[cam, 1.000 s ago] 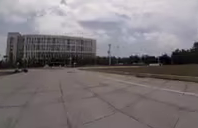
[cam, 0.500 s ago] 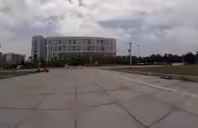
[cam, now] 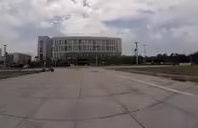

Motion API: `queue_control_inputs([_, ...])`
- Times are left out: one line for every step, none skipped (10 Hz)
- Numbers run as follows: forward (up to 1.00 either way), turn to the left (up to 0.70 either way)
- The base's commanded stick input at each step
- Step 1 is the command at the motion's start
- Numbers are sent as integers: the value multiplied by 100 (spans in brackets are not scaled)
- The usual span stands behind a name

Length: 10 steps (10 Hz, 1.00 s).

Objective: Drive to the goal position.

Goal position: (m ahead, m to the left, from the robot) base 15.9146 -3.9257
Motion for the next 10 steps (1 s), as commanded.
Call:
queue_control_inputs([70, -6])
queue_control_inputs([70, -6])
queue_control_inputs([70, 0])
queue_control_inputs([70, 0])
queue_control_inputs([70, 0])
queue_control_inputs([70, 0])
queue_control_inputs([70, 0])
queue_control_inputs([70, 0])
queue_control_inputs([70, 0])
queue_control_inputs([70, 0])
